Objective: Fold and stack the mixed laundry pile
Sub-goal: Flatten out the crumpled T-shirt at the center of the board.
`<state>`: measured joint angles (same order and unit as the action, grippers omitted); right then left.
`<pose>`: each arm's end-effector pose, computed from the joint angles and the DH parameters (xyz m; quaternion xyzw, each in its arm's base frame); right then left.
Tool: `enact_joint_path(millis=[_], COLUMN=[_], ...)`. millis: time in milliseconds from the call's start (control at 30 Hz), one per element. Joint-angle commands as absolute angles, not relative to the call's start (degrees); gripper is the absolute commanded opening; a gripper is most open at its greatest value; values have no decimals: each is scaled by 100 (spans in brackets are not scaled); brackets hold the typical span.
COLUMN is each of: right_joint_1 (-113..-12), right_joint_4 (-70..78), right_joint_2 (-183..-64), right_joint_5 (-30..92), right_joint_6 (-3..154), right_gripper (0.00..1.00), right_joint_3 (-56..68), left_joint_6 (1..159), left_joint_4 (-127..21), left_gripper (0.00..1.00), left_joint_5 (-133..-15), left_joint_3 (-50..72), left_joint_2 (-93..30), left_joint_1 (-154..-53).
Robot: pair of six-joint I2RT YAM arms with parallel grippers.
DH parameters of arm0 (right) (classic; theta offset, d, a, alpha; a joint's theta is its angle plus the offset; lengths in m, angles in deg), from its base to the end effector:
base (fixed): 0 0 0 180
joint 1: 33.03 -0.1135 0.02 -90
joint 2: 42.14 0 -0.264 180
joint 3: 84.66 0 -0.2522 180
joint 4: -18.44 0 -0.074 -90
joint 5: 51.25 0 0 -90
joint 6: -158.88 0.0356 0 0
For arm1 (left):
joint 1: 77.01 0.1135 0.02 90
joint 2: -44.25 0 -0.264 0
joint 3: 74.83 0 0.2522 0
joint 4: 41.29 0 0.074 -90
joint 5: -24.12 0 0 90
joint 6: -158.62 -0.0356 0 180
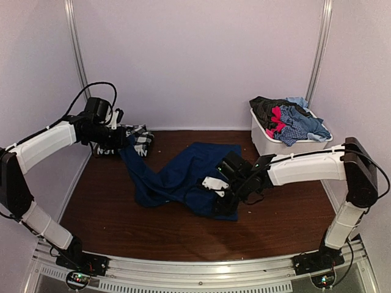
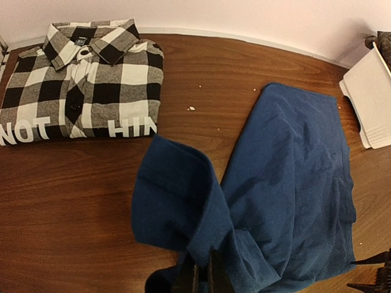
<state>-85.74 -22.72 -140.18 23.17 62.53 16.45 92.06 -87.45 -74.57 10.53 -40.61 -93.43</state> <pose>0.2037 0.2833 0.1981 -0.5022 0.8162 0.2204 0.1818 0.3101 -0.0970 0.3005 -0.0280 0.9234 -0.1942 0.3298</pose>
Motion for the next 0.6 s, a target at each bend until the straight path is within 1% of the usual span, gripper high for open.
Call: enact_joint_path(millis=[0, 33, 100, 167, 233, 300, 333, 367, 400, 433, 467, 567], right_joint_1=[-8714, -8723, -8726, -8726, -8745, -8824, -8884, -8918, -8935, -8938, -8928, -8799], right_joint_4=[-2372, -2397, -2425, -2450, -2531, -2595, -2631, -2672, -2746, -2805, -2807, -2654], right_joint_2=[-14497, -14571, -14657, -14747, -14873, -15014, -15113, -15240, -15368, -15447, -15417, -14839], right_joint_5=[2470, 2574, 2807, 2891, 2933, 3044, 3146, 3235, 3389, 3562, 3731, 4027], right_joint_6=[6149, 6162, 6227, 6271, 6288, 6310, 6339, 6391, 6472, 6579, 6679, 6873], right_gripper=[43, 44, 51, 55, 55, 52, 48, 42, 27, 9, 0, 0], right_joint_3=[1778, 1785, 1798, 1833, 1850, 1869, 1873, 1863, 1802, 1731, 1676, 1616], left_joint_6=[9125, 9121, 9100, 9077, 9045, 9020, 9009, 8983, 8962, 8894, 8791, 8569], left_joint_4=[-8469, -8486, -8531, -8549, -8583, -8638, -8650, -8651, -8664, -8676, -8686, -8725], left_gripper=[0, 0, 0, 0, 0, 0, 0, 0, 0, 0, 0, 0], left_joint_5=[-7537, -7532, -7485, -7453, -7408, -7309, -7298, -7298, -7279, -7287, -7377, -7934], left_joint_3=[1063, 1079, 1107, 1109, 1122, 1147, 1164, 1182, 1218, 1256, 1285, 1133], left_joint_2=[-4045, -4040, -4026, -4015, -4021, -4022, -4014, -4010, -3998, -3991, -3968, -3744], left_joint_1=[-9283, -9283, -9283, -9283, -9278, -9254, -9223, -9195, -9174, -9161, -9160, -9175])
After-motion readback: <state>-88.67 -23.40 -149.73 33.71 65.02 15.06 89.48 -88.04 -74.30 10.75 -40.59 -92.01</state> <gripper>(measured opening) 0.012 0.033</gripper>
